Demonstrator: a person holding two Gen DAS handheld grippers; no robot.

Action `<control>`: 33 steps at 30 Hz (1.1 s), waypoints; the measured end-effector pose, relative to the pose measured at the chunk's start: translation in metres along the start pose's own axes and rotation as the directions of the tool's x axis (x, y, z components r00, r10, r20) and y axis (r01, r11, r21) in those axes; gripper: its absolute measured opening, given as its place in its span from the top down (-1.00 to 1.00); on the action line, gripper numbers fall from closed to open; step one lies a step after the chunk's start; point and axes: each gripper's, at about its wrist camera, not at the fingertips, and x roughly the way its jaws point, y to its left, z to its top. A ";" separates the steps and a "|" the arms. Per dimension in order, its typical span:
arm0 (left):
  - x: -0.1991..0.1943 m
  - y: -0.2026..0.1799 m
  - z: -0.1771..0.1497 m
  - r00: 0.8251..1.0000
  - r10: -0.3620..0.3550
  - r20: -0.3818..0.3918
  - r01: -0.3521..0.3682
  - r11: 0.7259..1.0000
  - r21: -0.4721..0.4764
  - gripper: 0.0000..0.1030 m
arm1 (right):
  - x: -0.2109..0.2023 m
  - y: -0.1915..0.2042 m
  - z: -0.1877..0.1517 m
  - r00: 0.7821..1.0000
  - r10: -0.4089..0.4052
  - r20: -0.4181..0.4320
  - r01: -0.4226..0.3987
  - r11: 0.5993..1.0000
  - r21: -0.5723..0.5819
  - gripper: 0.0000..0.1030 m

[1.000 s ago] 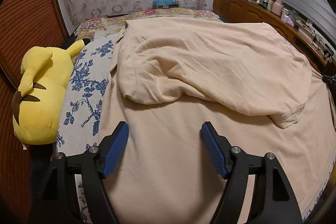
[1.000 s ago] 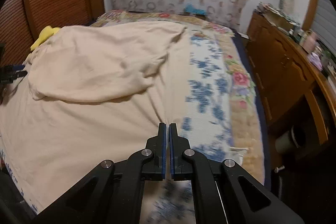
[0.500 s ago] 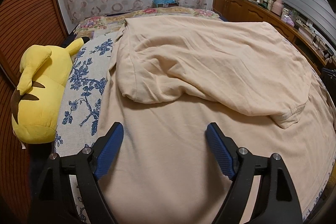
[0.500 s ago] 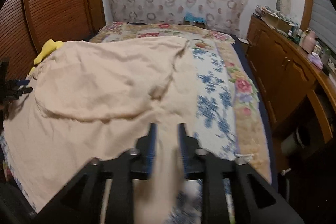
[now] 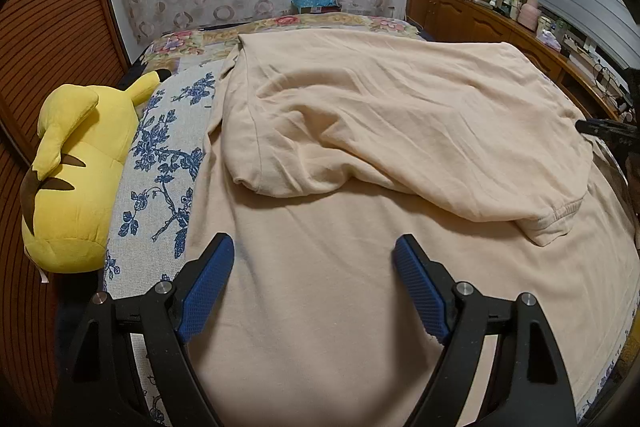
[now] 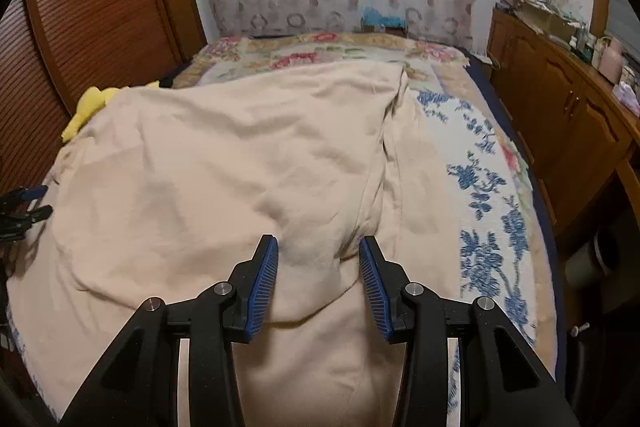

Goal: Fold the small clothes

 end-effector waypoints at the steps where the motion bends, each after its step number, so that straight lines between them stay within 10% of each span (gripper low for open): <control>1: 0.000 0.000 0.000 1.000 -0.001 0.000 0.001 1.000 0.002 -0.62 | 0.004 0.000 -0.002 1.000 -0.006 -0.008 0.006 1.000 -0.003 0.14; 16: 0.015 0.028 0.033 0.997 -0.071 0.004 0.071 0.987 -0.142 -0.02 | 0.001 0.022 0.008 0.998 -0.055 0.001 0.055 0.997 -0.046 0.15; 22: 0.022 0.033 0.037 0.999 -0.053 -0.001 0.053 0.987 -0.151 -0.02 | -0.001 0.019 0.008 0.999 -0.041 0.006 0.041 0.998 -0.043 0.52; 26: 0.017 0.030 0.035 0.999 -0.039 0.009 0.040 0.993 -0.115 0.78 | -0.005 0.022 0.008 0.999 -0.031 0.020 0.032 0.997 -0.071 0.80; 33: -0.024 0.036 0.038 0.989 -0.015 0.146 0.033 0.992 -0.125 0.88 | -0.031 0.022 0.015 0.991 -0.002 0.134 0.012 0.998 -0.069 0.88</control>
